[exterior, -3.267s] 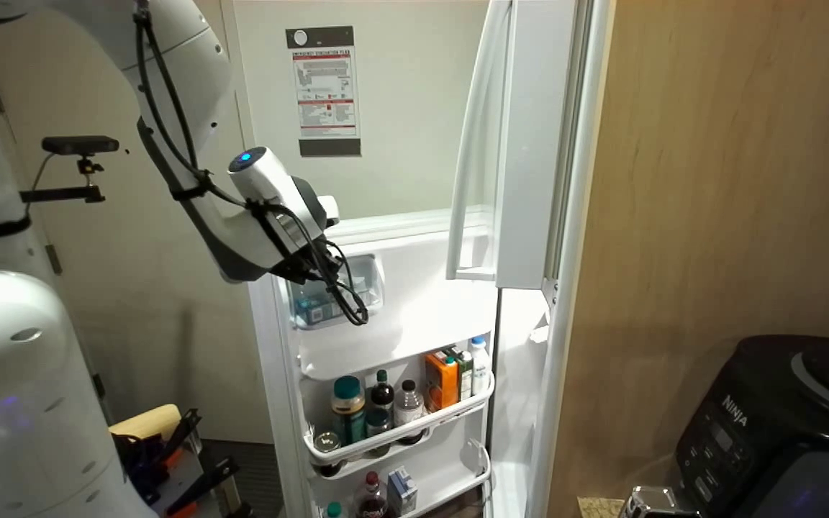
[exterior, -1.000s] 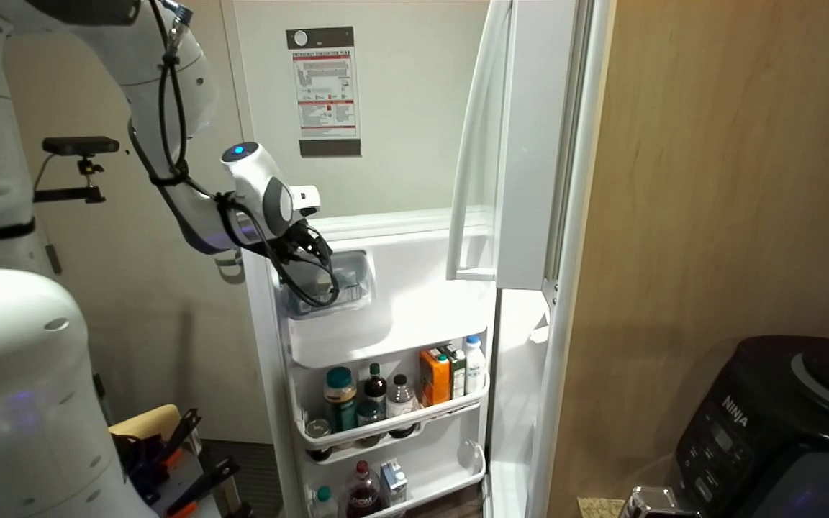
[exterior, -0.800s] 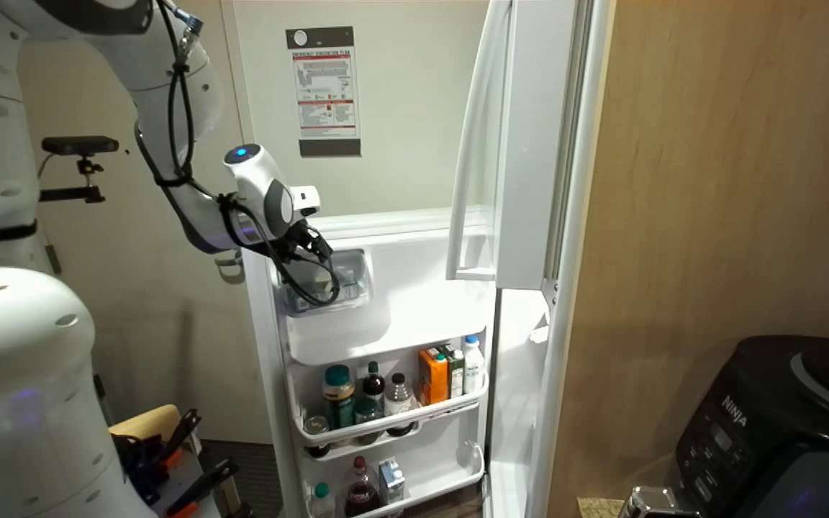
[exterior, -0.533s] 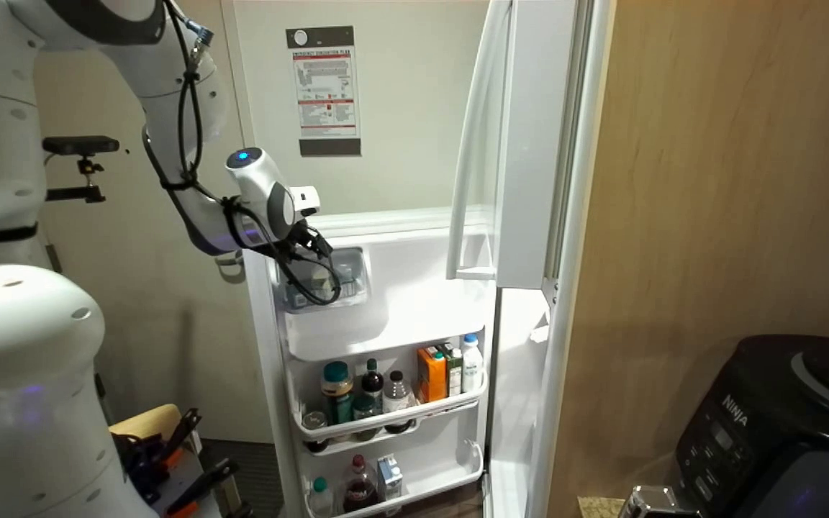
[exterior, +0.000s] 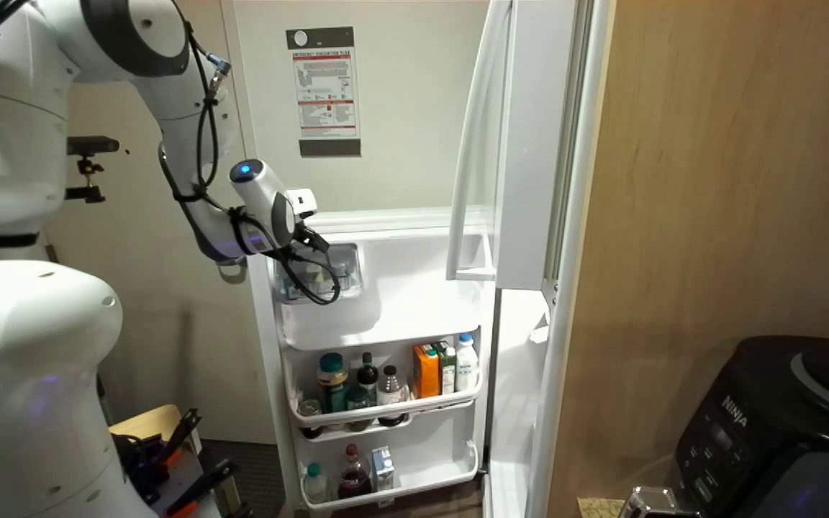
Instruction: Open the fridge
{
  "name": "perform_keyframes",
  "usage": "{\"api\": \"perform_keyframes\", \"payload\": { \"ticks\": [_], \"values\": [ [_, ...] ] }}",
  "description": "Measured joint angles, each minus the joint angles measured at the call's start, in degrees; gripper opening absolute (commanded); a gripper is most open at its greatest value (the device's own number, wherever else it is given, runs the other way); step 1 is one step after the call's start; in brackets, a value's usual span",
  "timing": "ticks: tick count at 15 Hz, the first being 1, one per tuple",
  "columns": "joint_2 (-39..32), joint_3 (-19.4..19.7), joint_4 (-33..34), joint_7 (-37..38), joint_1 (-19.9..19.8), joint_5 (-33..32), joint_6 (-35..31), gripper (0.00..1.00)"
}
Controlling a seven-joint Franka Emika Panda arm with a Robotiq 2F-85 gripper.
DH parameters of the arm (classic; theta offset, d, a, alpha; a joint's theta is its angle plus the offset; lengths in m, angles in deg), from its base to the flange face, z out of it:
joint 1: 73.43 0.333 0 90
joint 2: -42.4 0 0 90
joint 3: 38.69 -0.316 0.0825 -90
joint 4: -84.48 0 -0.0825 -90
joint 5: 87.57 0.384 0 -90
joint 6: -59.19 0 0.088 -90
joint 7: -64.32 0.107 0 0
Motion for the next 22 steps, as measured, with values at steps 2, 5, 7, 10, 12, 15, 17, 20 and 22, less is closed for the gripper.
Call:
{"api": "perform_keyframes", "payload": {
  "ticks": [2, 5, 7, 10, 12, 15, 17, 20, 22],
  "values": [
    [-2.22, 0.52, 3.10, 0.01, 1.54, 0.83, 0.00, 1.00],
    [-5.23, 1.08, 7.30, 0.05, 3.25, 1.75, 0.01, 1.00],
    [-6.82, 1.39, 9.57, 0.15, 4.00, 1.92, 0.00, 1.00],
    [-8.53, 1.62, 12.05, 0.20, 4.63, 1.93, 0.00, 1.00],
    [-9.28, 1.71, 13.13, 0.20, 4.88, 1.93, 0.00, 1.00],
    [-9.91, 1.89, 14.07, 0.20, 5.16, 1.93, 0.01, 1.00],
    [-10.36, 1.89, 14.72, 0.20, 5.26, 1.93, 0.01, 1.00],
    [-11.22, 1.99, 16.01, 0.20, 5.56, 1.94, 0.01, 1.00],
    [-11.45, 2.65, 16.33, 0.20, 6.30, 2.23, 0.00, 1.00]
  ]
}}
